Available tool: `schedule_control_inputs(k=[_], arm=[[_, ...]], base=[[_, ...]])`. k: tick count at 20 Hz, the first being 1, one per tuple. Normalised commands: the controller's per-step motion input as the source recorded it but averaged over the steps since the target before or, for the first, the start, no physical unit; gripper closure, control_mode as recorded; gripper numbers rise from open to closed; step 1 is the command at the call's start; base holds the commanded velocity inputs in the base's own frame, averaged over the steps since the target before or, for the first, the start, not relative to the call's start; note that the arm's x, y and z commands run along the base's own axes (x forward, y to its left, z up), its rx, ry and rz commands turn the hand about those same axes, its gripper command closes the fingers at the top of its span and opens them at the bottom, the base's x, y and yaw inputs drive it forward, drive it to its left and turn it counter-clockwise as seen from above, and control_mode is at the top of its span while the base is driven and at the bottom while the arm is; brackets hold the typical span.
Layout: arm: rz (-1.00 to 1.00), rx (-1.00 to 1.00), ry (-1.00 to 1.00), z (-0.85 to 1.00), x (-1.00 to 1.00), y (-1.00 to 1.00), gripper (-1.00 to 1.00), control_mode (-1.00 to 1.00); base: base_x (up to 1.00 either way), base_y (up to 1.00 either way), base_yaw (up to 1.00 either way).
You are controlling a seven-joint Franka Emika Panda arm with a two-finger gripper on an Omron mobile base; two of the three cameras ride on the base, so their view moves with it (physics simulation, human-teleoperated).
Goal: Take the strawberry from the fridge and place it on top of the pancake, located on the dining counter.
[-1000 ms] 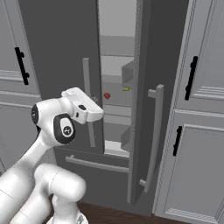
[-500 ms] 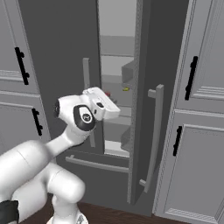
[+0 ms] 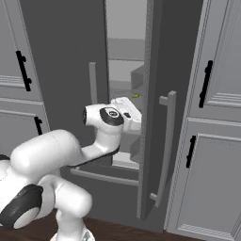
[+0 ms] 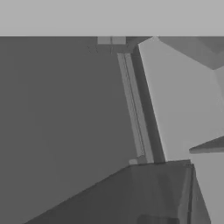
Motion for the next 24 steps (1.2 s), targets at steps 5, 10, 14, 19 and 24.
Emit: schedule_control_inputs(k=[5,10,14,19,24], arm=[[-0.06,0.00,0.00,-0.05,0.03,-0.94,1.00,-1.00],[-0.05,0.01,0.00,-0.01,-0.04,-1.00,1.00,-1.00],[-0.02,0.02,0.00,0.02,-0.33,-0.62,1.00,-1.00],[0.02,-0.03,0.00,0.26,-0.71,0.25,1.00,-1.00],[0.17,-0.06,0.01,0.54,-0.67,0.95,1.00,-1.00]], base=[[0.00,0.00,0.00],[0.00,0.00,0.00],[0.00,0.00,0.00],[0.00,0.00,0.00],[0.00,0.00,0.00]])
